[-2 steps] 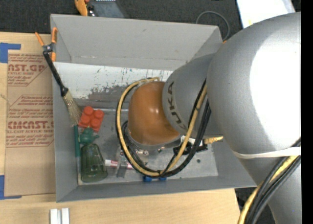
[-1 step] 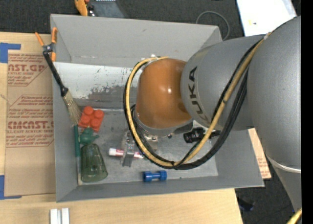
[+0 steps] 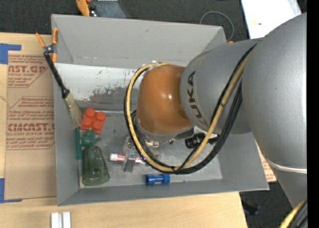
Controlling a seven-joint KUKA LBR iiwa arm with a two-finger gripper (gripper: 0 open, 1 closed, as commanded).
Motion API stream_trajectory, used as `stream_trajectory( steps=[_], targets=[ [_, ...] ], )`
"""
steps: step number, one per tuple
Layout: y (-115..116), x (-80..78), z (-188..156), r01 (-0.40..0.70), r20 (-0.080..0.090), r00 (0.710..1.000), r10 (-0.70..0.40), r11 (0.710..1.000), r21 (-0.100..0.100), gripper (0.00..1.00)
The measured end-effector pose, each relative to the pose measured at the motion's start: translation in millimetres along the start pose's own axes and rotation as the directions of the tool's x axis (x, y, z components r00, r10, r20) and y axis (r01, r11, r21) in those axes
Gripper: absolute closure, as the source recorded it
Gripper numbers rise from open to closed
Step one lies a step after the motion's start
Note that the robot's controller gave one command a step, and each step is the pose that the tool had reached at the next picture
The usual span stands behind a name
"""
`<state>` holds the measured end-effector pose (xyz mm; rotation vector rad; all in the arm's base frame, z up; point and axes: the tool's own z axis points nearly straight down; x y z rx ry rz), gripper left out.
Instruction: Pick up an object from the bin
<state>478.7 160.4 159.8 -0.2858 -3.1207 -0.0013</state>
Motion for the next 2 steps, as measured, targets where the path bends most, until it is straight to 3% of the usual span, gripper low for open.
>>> stream_trajectory(
  steps=[1,2],
  targets=[
    [0.9,0.3,-14.3,0.001,0.001,1.000,-0.001,1.000,-0.002,1.00],
    [0.9,-0.1,-7.0,0.001,0.002,1.000,-0.001,1.000,-0.001,1.00]
  ],
)
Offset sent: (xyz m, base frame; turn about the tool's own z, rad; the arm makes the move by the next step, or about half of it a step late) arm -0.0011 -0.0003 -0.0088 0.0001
